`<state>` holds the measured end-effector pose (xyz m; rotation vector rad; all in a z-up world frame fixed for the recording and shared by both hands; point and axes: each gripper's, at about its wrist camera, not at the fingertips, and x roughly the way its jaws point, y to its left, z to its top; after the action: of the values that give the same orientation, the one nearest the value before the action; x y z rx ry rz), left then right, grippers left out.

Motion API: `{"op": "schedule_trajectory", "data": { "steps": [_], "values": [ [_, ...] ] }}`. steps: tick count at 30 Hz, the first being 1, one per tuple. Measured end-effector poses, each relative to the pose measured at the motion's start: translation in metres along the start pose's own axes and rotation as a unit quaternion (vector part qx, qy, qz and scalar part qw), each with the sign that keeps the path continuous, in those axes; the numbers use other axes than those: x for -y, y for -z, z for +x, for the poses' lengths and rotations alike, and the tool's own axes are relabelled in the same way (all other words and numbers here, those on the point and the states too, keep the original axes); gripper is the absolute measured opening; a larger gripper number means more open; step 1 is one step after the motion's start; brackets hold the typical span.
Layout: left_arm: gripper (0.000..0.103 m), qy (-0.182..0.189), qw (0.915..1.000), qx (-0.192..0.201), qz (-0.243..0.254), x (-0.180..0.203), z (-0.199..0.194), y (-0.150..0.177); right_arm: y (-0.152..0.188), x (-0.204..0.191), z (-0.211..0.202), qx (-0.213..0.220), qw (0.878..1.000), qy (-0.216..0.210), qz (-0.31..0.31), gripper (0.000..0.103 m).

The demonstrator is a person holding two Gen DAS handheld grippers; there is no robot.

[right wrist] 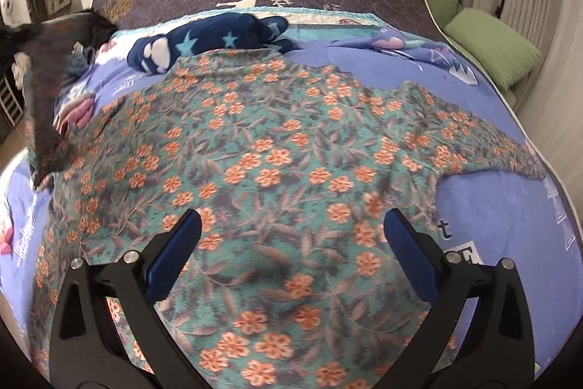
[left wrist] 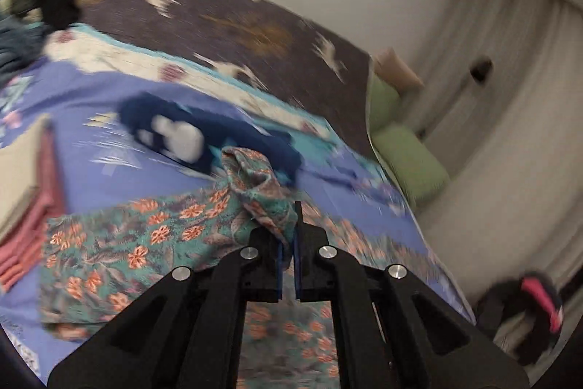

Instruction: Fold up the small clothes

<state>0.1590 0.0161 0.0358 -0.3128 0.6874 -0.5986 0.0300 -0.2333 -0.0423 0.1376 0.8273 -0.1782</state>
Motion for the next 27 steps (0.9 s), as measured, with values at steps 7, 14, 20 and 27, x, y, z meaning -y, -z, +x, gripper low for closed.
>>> {"op": "schedule_trajectory", "data": {
  "steps": [7,14,20,27],
  "values": [
    [0.067,-0.02,0.998,-0.055,0.025,0.008,0.045,0.05,0.0,0.035,0.002,-0.019,0.999,-0.017,0.034,0.101],
    [0.082,-0.185,0.982,0.015,0.038,-0.046,-0.028,0.064,-0.026,0.03,0.021,-0.052,0.989,-0.135,0.03,0.086],
    [0.089,-0.299,0.9541,0.007,0.015,-0.11,-0.065,0.086,-0.055,-0.02,0.072,-0.091,0.975,-0.201,-0.005,0.084],
    [0.091,-0.263,0.9624,-0.043,-0.053,-0.152,-0.052,0.098,-0.069,-0.073,0.119,-0.093,0.98,-0.165,-0.058,0.063]
  ]
}}
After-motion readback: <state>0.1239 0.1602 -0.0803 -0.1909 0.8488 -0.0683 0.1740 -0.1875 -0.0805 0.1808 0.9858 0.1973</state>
